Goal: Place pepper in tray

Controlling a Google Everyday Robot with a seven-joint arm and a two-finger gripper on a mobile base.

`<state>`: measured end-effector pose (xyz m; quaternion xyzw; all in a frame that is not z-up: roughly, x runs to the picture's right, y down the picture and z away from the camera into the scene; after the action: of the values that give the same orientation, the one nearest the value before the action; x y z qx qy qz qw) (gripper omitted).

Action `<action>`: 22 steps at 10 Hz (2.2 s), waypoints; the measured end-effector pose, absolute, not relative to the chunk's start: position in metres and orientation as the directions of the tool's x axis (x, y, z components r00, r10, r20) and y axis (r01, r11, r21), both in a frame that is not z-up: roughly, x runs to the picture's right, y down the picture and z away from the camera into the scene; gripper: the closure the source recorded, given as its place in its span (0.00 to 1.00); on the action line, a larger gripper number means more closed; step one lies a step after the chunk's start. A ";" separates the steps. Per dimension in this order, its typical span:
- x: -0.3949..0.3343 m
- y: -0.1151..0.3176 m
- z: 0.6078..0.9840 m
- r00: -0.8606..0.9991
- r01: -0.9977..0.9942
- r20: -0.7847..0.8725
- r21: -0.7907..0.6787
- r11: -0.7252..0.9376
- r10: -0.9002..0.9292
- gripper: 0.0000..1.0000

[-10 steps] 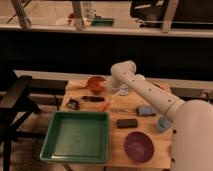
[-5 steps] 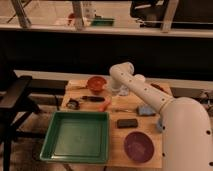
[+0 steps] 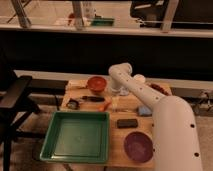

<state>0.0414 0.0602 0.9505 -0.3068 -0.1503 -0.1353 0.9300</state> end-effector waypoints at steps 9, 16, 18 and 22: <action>0.050 0.070 0.953 0.918 0.355 0.361 -0.570 0.741 -0.163 0.46; 0.045 0.077 0.953 0.907 0.375 0.389 -0.577 0.725 -0.159 0.57; 0.044 0.077 0.955 0.904 0.379 0.397 -0.575 0.725 -0.158 0.77; 0.043 0.072 0.957 0.905 0.372 0.396 -0.563 0.738 -0.154 1.00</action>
<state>0.0429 0.0722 0.9566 -0.3324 -0.1636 -0.1433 0.9177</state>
